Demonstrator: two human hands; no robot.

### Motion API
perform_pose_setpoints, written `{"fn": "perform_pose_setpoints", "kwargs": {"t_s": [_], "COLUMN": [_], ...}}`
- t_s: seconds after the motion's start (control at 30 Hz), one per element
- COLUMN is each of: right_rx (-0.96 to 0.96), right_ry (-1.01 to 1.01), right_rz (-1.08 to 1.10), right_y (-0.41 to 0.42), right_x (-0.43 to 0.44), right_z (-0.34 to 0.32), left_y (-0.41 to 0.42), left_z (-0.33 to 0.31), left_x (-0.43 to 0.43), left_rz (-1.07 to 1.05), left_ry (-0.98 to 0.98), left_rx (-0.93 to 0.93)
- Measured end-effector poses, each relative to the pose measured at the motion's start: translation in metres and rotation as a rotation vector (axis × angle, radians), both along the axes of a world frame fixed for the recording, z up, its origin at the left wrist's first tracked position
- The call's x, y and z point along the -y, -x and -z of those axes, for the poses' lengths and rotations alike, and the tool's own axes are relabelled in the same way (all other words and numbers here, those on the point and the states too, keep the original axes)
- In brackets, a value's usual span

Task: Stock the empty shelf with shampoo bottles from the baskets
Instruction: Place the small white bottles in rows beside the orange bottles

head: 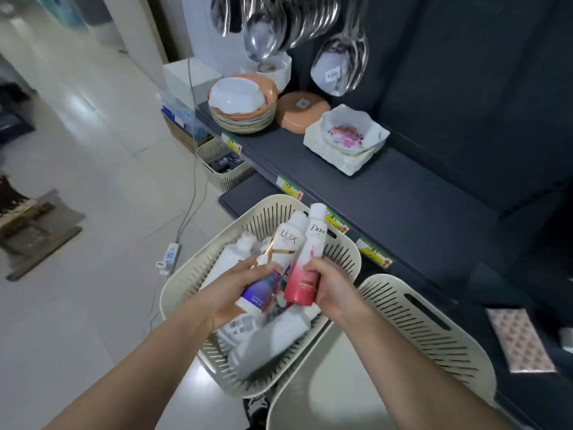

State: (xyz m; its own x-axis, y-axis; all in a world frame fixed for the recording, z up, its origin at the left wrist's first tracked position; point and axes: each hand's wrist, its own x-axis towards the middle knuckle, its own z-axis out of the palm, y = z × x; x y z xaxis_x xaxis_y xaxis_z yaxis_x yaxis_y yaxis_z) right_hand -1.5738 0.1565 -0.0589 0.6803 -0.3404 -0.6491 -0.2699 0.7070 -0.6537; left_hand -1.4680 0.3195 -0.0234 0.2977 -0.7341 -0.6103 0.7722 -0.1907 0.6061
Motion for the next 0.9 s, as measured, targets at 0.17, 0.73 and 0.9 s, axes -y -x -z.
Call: {"fn": "perform_pose_setpoints", "kwargs": {"t_s": [0.17, 0.73, 0.9], "right_rx": [0.126, 0.221, 0.120], "right_ry": [0.166, 0.528, 0.739], "right_rz": [0.038, 0.289, 0.454], "right_y": [0.061, 0.249, 0.307], "right_x": [0.014, 0.067, 0.091], "right_z": [-0.041, -0.209, -0.237], "left_y": [0.066, 0.193, 0.233], "left_z": [-0.040, -0.167, -0.194], "left_x": [0.022, 0.124, 0.164], "left_rz": [-0.035, 0.272, 0.463], "left_ry": [0.009, 0.211, 0.255], "left_rx": [0.254, 0.391, 0.520]}}
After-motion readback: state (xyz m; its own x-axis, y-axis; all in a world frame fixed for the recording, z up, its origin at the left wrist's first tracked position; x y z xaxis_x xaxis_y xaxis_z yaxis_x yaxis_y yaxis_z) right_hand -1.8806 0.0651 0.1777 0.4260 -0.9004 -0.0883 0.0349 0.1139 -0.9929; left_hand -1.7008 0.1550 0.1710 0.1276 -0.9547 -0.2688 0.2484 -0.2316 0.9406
